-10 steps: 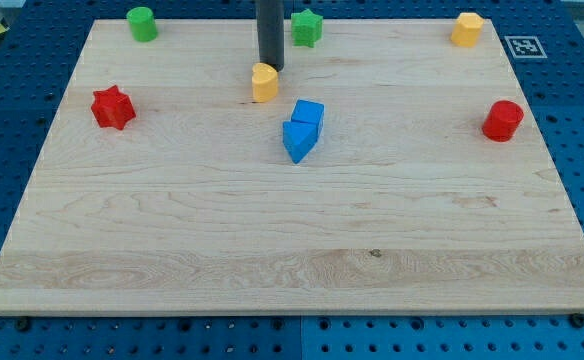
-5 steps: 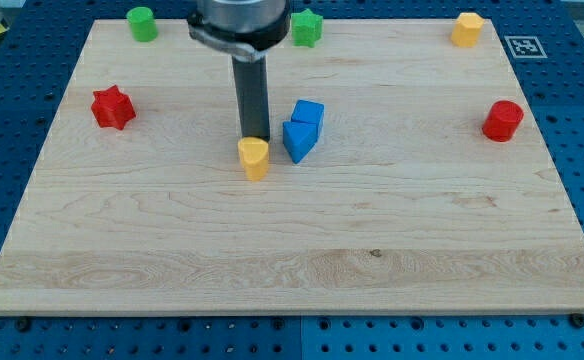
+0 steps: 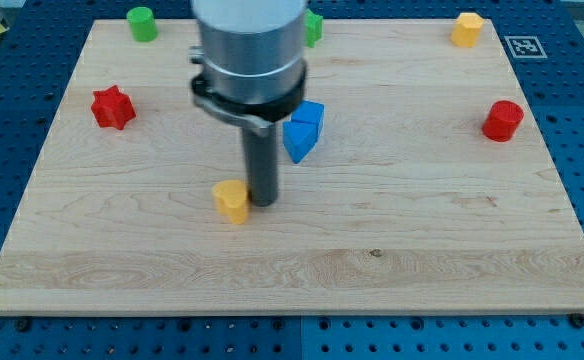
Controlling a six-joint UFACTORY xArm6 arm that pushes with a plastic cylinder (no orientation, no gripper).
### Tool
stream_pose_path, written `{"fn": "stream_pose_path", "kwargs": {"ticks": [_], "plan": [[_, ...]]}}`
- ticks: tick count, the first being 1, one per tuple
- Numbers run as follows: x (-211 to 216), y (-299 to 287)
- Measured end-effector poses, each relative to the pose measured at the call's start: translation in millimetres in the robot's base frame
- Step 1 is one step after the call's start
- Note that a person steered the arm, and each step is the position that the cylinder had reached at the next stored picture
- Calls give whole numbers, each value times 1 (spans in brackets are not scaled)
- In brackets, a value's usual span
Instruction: Slide the yellow heart towards the bottom left side of the board
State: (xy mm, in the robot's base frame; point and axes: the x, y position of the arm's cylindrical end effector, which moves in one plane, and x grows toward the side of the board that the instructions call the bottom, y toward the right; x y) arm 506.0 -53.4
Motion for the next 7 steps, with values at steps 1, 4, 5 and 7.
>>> {"fn": "stream_pose_path", "kwargs": {"ticks": [1,4,5,7], "plan": [[0,-46],[24,-77],[39,-78],[60,-56]]}}
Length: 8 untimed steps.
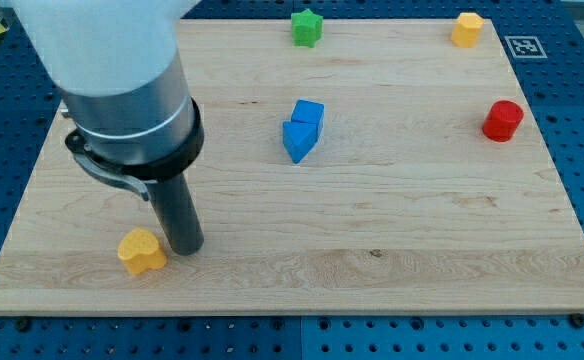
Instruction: Slide the yellow heart towards the bottom left side of the board
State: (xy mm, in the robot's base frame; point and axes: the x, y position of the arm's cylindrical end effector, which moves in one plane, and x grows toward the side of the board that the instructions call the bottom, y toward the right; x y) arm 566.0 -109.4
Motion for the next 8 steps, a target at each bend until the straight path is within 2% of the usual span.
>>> {"fn": "stream_pose_path", "kwargs": {"ticks": [3,4,5,8], "plan": [[7,-56],[8,-65],[1,-48],[-141,-22]]}}
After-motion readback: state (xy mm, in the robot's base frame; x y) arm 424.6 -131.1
